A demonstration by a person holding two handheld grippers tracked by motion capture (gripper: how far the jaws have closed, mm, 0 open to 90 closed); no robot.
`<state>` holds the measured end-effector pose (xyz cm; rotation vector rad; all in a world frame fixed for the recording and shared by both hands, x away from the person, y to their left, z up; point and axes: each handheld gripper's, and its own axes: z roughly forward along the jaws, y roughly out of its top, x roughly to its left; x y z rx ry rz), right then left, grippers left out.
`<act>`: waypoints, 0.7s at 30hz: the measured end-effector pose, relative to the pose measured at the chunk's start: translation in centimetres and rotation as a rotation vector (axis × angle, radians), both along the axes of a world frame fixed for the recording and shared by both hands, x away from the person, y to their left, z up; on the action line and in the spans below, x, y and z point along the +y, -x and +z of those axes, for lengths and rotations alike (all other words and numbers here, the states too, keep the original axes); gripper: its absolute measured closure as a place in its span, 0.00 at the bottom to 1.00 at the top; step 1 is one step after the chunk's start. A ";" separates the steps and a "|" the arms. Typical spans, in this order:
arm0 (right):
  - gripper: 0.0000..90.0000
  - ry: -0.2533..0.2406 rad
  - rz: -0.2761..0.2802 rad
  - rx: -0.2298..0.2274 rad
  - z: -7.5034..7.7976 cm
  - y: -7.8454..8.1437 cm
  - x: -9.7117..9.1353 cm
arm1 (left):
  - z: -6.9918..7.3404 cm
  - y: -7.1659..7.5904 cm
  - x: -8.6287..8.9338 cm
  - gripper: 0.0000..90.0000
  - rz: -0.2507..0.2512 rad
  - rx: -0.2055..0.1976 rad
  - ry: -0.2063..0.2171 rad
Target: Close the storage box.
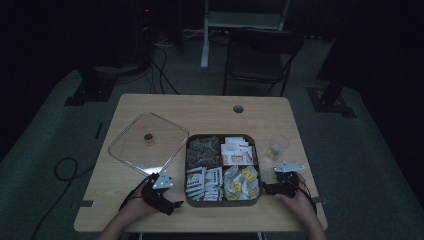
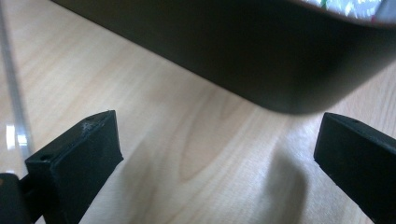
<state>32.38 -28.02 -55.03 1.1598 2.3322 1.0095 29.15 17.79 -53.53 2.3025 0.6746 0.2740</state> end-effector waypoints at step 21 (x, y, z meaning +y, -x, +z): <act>0.15 0.000 -0.001 0.003 0.0 0.0 0.0 | 2.0 -4.1 4.0 0.04 0.221 -0.045 0.038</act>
